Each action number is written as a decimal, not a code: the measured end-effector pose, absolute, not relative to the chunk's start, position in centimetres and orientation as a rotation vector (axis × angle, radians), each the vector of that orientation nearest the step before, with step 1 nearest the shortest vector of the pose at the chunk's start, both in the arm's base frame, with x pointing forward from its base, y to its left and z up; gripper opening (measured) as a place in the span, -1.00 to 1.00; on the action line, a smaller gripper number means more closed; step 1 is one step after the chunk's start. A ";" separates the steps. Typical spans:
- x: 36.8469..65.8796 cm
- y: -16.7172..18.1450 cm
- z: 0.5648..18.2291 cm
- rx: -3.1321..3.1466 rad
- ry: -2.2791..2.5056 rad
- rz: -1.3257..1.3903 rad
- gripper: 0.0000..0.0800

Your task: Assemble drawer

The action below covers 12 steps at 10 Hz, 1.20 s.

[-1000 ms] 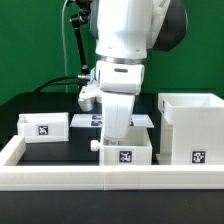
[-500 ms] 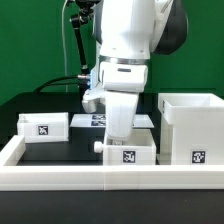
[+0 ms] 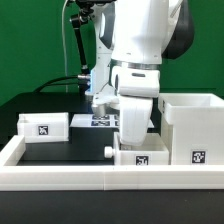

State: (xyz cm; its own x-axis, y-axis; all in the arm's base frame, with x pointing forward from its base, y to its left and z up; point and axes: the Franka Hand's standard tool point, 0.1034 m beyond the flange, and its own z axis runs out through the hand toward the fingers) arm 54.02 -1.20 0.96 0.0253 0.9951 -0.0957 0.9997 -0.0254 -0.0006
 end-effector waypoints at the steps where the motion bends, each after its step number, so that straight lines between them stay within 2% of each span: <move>1: 54.0 -1.2 1.0 2.201 2.145 -0.106 -0.90; 12: 54.3 0.0 0.9 2.248 2.084 -0.083 -0.90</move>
Offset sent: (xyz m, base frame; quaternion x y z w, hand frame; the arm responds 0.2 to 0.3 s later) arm 0.0094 0.0139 -0.0017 0.0161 -0.0202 -0.0123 0.9996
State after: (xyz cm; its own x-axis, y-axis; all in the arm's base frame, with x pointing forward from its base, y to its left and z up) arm 54.30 -0.02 0.85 0.0762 0.9930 -0.0906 0.9970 -0.0749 0.0180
